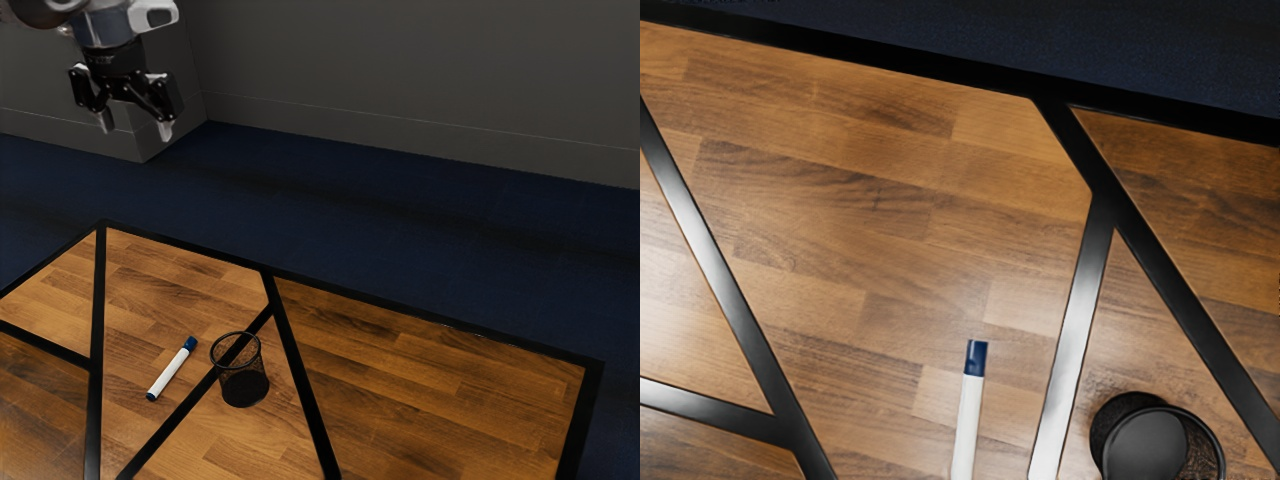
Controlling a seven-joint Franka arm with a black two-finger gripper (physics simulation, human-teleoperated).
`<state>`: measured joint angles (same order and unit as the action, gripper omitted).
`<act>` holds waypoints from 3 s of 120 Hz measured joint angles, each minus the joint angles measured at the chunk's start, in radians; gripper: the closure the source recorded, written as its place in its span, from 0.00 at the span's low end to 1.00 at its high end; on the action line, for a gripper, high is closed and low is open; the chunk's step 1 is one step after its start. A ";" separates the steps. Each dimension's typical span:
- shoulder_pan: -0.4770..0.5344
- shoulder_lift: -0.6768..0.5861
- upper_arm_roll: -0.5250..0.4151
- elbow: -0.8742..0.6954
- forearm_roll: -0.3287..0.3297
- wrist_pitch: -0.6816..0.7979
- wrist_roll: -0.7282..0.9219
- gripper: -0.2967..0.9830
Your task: Put the marker into the pen holder.
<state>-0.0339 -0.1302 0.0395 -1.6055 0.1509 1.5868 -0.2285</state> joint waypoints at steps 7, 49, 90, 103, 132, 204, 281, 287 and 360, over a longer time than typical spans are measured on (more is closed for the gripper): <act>0.001 -0.001 -0.001 -0.002 -0.001 0.001 0.004 0.23; 0.006 -0.024 0.019 -0.341 -0.032 0.107 0.009 0.23; 0.096 0.084 0.037 -0.729 -0.149 0.371 -0.011 0.24; 0.096 0.163 0.037 -0.735 -0.163 0.424 0.003 0.24; 0.103 0.281 0.038 -0.694 -0.168 0.518 0.077 0.24; 0.115 0.398 0.037 -0.573 -0.168 0.591 0.261 0.24; 0.114 0.397 0.033 -0.577 -0.170 0.593 0.344 0.69; 0.114 0.402 0.033 -0.577 -0.171 0.594 0.347 0.70; 0.108 0.227 0.013 -0.584 -0.079 0.628 0.345 0.85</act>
<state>0.0743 0.0967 0.0521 -2.1892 0.0724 2.2147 0.1164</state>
